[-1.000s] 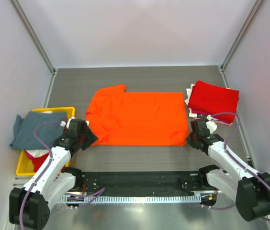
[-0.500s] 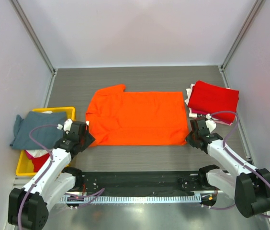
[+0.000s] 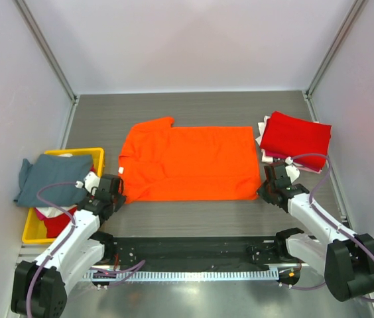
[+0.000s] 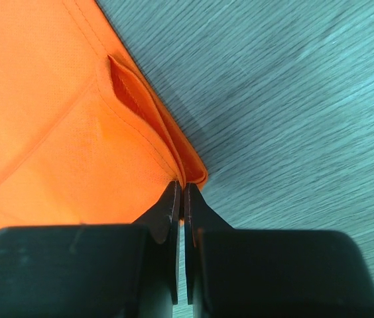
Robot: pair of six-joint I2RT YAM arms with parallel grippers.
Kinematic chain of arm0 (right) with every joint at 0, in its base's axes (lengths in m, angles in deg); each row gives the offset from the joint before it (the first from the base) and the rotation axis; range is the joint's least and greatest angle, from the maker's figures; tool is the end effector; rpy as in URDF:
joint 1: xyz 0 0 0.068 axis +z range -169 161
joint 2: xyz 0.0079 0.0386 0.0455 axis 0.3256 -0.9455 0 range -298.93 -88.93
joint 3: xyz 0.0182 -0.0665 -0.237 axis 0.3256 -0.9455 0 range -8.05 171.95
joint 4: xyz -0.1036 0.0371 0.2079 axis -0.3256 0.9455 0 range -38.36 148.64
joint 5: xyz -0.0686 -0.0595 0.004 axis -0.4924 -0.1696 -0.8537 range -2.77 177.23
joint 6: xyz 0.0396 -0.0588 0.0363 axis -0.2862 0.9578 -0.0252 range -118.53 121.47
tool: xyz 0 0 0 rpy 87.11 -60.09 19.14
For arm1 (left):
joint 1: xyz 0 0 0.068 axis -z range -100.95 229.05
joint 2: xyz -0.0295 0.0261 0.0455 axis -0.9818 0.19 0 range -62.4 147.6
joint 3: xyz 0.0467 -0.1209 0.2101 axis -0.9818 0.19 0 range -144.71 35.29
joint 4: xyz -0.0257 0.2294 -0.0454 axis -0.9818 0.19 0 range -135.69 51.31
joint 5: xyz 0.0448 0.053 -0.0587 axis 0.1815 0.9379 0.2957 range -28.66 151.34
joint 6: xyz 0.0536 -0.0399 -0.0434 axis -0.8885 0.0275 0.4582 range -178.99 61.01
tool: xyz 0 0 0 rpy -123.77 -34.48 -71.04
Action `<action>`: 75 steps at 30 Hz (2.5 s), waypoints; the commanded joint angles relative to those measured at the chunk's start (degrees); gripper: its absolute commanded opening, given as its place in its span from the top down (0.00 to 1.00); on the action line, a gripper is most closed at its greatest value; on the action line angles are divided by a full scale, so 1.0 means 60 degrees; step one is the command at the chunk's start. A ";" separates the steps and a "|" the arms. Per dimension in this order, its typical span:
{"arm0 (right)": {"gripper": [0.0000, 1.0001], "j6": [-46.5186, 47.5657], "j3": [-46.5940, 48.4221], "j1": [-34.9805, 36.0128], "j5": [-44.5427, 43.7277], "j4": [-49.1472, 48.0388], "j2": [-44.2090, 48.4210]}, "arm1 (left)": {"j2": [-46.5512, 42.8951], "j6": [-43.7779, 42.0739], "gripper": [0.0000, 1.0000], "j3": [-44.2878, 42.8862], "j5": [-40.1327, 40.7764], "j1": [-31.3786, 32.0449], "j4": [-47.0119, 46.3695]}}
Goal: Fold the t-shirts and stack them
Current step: Fold the tshirt
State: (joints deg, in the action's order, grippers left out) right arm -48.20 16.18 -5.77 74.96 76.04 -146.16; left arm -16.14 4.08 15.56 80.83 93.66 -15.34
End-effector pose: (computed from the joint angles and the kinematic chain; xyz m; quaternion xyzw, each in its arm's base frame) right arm 0.1806 0.0275 0.1262 0.3269 0.8971 0.0581 0.2916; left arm 0.1535 -0.0164 0.1255 -0.4317 0.8417 -0.0498 0.3205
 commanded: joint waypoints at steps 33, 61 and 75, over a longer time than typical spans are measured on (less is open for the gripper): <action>0.99 0.0061 -0.0127 -0.0170 0.0273 0.0327 0.0896 | -0.1659 0.0444 0.41 -0.0348 -0.1108 0.0011 0.1066; 0.99 0.0119 -0.0112 -0.0170 0.0478 0.0225 0.0794 | -0.2304 0.3213 0.68 0.1998 0.1365 0.0011 -0.0985; 0.99 0.0148 -0.0098 -0.0170 0.0786 0.0239 0.0823 | -0.0519 0.2351 1.00 0.1136 0.1571 -0.0003 -0.2555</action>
State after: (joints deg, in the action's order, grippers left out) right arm -47.74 15.39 -6.75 79.42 78.60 -142.05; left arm -21.60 21.50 26.56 87.76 93.66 -30.42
